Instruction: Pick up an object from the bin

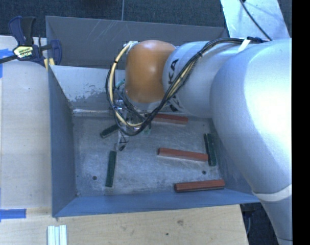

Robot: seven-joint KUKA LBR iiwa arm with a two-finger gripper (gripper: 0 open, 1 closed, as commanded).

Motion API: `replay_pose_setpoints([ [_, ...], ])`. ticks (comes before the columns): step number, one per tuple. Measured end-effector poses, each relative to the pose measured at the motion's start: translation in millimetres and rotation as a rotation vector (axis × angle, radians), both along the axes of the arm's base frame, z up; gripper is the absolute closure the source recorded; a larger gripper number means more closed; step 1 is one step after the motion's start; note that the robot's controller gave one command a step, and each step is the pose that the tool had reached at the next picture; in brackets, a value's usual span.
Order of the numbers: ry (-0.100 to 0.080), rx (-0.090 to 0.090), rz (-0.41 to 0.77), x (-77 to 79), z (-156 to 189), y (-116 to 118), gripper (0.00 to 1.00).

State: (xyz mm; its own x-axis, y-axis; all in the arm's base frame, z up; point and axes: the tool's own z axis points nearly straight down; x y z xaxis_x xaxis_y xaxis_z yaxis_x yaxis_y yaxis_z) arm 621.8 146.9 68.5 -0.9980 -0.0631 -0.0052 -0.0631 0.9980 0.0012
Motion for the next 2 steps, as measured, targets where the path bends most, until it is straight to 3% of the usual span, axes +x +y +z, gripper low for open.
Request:
replay_pose_setpoints([
  [1,0.0,0.0,-0.003,1.2,0.6,-0.6,0.0],
  [2,-0.003,0.001,-0.003,2.2,1.8,-0.5,1.0],
])
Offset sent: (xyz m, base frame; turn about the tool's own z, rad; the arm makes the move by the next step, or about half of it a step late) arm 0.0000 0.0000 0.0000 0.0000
